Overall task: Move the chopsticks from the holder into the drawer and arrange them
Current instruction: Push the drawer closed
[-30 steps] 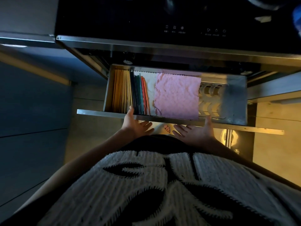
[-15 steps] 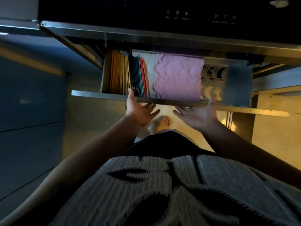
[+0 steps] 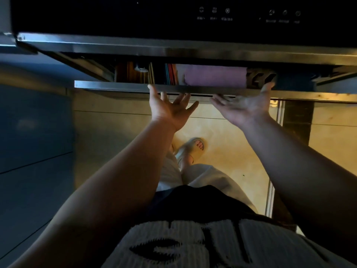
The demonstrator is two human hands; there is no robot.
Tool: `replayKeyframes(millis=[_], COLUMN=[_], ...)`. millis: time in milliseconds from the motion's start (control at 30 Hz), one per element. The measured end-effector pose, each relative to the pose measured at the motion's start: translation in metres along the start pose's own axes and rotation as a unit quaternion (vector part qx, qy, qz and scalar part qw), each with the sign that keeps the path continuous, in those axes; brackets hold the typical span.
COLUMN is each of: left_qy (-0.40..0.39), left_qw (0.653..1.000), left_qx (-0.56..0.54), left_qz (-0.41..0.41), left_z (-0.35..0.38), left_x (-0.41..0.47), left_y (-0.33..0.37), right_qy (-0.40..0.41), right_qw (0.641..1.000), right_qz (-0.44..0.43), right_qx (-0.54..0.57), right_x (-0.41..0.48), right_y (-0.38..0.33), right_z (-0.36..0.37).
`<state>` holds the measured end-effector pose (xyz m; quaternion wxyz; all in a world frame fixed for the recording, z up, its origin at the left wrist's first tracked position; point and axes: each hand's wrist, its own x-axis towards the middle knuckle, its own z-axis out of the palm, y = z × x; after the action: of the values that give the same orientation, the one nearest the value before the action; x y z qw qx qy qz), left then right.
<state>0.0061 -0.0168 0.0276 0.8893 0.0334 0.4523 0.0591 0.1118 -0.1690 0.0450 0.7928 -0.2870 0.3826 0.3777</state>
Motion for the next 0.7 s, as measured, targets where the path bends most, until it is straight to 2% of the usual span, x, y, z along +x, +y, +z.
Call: replayKeyframes(millis=[167,700], left_qy=[-0.001,-0.057], left_qw=[0.998,0.990], left_qx=[-0.064,-0.126], left_qz=[0.009,0.020], left_z=[0.013,0.037], left_x=[0.021,0.052], left_y=[0.004,0.018], right_qy=[-0.008,-0.020], right_qw=[1.000,0.997], right_qz=[0.004,-0.016], right_qx=[0.030,0.068], right_x=[0.018,0.049], right_y=[-0.010,-0.025], right_z=[0.012,0.038])
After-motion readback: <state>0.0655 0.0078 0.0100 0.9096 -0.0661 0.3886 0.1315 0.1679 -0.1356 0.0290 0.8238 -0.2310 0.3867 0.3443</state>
